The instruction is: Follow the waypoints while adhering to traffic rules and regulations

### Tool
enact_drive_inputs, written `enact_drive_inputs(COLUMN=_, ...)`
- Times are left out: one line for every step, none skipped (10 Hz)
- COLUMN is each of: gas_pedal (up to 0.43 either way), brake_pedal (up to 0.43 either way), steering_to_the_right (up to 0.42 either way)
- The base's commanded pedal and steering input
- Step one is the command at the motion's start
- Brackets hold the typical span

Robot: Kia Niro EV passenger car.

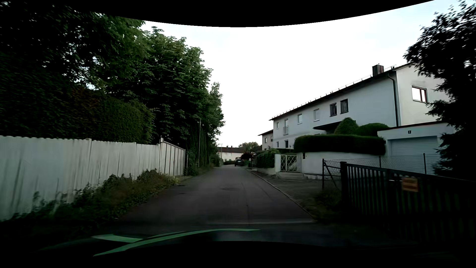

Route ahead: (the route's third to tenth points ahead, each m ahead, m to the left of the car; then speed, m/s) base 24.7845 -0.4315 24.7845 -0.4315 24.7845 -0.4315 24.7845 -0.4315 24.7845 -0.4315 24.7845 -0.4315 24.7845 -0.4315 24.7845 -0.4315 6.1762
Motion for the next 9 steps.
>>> enact_drive_inputs(gas_pedal=0.157, brake_pedal=0.000, steering_to_the_right=-0.016)
enact_drive_inputs(gas_pedal=0.138, brake_pedal=0.000, steering_to_the_right=-0.015)
enact_drive_inputs(gas_pedal=0.130, brake_pedal=0.000, steering_to_the_right=-0.013)
enact_drive_inputs(gas_pedal=0.118, brake_pedal=0.000, steering_to_the_right=-0.014)
enact_drive_inputs(gas_pedal=0.118, brake_pedal=0.000, steering_to_the_right=-0.013)
enact_drive_inputs(gas_pedal=0.118, brake_pedal=0.000, steering_to_the_right=-0.013)
enact_drive_inputs(gas_pedal=0.118, brake_pedal=0.000, steering_to_the_right=-0.013)
enact_drive_inputs(gas_pedal=0.118, brake_pedal=0.000, steering_to_the_right=-0.013)
enact_drive_inputs(gas_pedal=0.118, brake_pedal=0.000, steering_to_the_right=-0.012)
